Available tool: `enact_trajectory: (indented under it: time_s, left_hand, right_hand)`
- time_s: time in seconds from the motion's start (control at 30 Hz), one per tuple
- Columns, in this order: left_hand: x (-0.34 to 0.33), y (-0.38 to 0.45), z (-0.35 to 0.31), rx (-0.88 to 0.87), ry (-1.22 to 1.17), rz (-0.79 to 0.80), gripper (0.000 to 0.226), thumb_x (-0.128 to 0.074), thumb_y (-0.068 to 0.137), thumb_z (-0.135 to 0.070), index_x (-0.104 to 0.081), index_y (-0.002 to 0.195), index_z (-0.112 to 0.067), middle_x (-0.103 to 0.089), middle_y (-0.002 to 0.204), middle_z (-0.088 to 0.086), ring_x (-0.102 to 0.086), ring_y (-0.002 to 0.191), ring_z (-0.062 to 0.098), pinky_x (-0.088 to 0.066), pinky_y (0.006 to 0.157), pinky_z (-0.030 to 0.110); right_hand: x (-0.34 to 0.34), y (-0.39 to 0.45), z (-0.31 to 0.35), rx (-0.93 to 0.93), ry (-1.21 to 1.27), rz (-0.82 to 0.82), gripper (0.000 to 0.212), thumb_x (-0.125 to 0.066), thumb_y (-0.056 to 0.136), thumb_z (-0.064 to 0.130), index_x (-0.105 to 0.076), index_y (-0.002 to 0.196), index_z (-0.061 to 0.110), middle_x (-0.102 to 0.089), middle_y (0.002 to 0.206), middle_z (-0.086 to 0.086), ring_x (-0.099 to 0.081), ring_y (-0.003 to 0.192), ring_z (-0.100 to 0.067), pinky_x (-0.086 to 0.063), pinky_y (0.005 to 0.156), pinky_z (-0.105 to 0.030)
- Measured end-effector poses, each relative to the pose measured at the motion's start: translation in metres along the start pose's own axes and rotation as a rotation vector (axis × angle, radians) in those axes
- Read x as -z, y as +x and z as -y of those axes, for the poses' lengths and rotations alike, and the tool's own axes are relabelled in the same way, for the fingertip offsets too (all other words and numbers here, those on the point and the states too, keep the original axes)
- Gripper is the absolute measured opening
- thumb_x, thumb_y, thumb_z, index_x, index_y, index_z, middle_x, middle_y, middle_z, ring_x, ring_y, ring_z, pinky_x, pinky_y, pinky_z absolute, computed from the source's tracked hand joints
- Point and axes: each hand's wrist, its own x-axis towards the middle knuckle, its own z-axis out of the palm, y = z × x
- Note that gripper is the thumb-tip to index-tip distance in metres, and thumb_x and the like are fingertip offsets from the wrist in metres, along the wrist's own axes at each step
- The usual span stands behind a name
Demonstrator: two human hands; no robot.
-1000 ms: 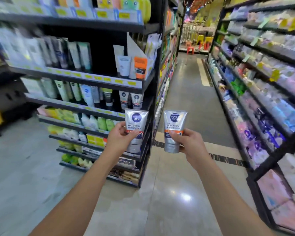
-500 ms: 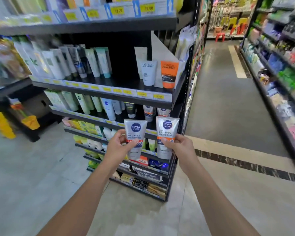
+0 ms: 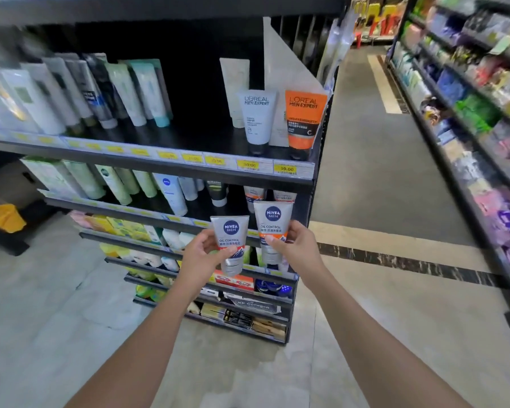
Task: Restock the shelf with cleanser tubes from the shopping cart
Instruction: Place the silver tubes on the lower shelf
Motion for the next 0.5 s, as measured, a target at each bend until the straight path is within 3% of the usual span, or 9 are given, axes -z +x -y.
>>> enact_trajectory:
  time_s: [0.2, 0.33, 0.43, 0.5]
  left_hand:
    - [0.032, 0.033, 0.022, 0.035, -0.025, 0.045, 0.037, -0.084, 0.076, -0.013, -0.066, 0.107, -0.021, -0.076, 0.101, -0.008, -0.070, 0.097, 0.007, -0.055, 0.091, 0.033]
    - [0.054, 0.051, 0.030, 0.045, -0.074, 0.118, 0.036, -0.083, 0.076, -0.006, -0.067, 0.104, -0.021, -0.077, 0.098, -0.011, -0.071, 0.096, 0.007, -0.054, 0.086, 0.026]
    - [0.066, 0.060, 0.037, 0.029, -0.086, 0.160, 0.037, -0.082, 0.074, -0.001, -0.067, 0.105, -0.014, -0.077, 0.096, -0.011, -0.071, 0.093, 0.005, -0.055, 0.077, 0.017]
    - [0.073, 0.064, 0.043, 0.013, -0.074, 0.184, 0.037, -0.082, 0.074, 0.001, -0.067, 0.105, -0.013, -0.077, 0.095, -0.011, -0.070, 0.092, 0.004, -0.054, 0.076, 0.015]
  right_hand:
    - [-0.041, 0.039, 0.005, 0.100, -0.137, -0.107, 0.039, -0.080, 0.081, 0.021, -0.064, 0.116, 0.019, -0.072, 0.104, 0.008, -0.066, 0.094, -0.002, -0.053, 0.080, -0.021]
    - [-0.068, 0.066, 0.006, 0.056, -0.141, -0.157, 0.037, -0.081, 0.080, 0.015, -0.062, 0.111, 0.022, -0.071, 0.106, 0.009, -0.066, 0.100, -0.009, -0.054, 0.092, -0.030]
    - [-0.085, 0.079, 0.006, 0.095, -0.181, -0.210, 0.036, -0.079, 0.081, 0.009, -0.060, 0.110, 0.017, -0.069, 0.105, 0.006, -0.064, 0.098, -0.009, -0.052, 0.085, -0.014]
    - [-0.094, 0.086, 0.003, 0.097, -0.196, -0.239, 0.036, -0.079, 0.081, 0.006, -0.062, 0.112, 0.012, -0.070, 0.110, 0.000, -0.065, 0.100, -0.012, -0.051, 0.087, -0.017]
